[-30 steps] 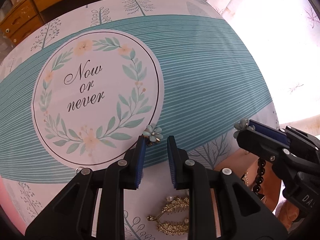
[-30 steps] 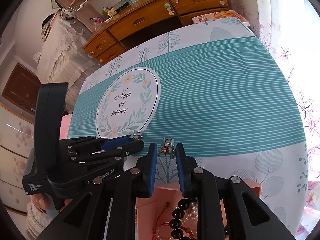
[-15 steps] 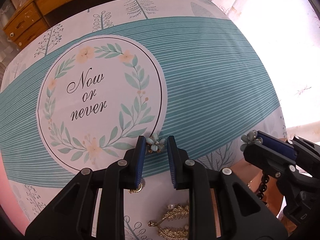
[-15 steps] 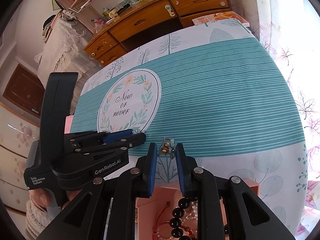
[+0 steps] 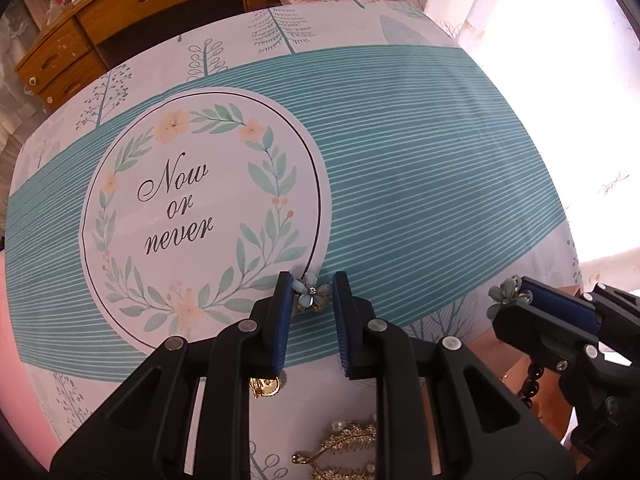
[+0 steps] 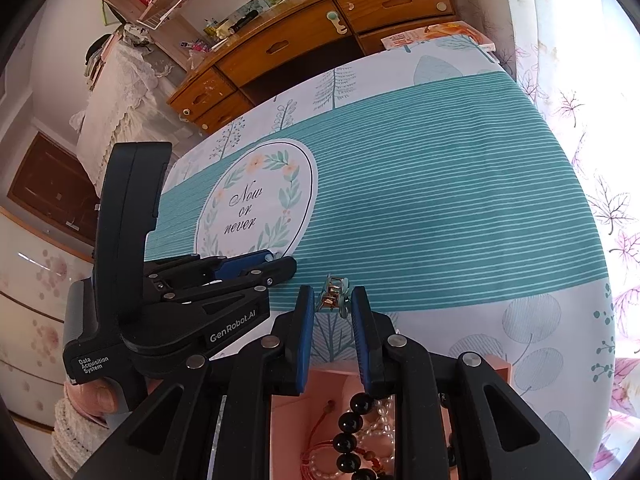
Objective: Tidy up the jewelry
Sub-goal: 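Carry both earrings into the peach box and open both tools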
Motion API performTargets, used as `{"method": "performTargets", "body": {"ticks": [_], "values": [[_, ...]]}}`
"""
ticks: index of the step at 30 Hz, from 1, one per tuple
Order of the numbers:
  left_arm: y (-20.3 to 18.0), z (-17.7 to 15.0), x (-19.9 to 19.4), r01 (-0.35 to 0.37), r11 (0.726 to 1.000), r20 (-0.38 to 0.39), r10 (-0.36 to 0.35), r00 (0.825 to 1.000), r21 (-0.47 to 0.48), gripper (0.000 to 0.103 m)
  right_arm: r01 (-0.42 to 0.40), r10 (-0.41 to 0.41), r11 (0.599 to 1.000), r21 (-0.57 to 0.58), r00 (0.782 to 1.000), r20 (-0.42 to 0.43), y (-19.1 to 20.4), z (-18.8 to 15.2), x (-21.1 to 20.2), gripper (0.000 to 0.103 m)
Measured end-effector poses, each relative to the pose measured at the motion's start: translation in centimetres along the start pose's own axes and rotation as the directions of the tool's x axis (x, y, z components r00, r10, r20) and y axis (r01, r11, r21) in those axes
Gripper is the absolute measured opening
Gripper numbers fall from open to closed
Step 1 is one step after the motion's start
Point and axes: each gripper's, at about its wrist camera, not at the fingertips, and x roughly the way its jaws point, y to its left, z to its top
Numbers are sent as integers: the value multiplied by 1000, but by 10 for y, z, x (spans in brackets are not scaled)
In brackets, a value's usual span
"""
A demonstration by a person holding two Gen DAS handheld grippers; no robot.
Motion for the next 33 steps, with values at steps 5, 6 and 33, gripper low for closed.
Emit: {"method": "performTargets", "body": {"ticks": [5,6,33], "values": [[-7,-11,-34,22,1000,55,-22,998,7,17,-12,12,1000,-1,1000,18,0,-5,-13,18],[-9,-16,-43,27,1000,67,-28,997,13,17,-16,16,1000,-2,1000,23,-1,-6,-16,18],[-116,-188,-103,114,978,97,-132,986,173,17,65,-58,988,-137,997,51,-35,-198,-114,19]]}}
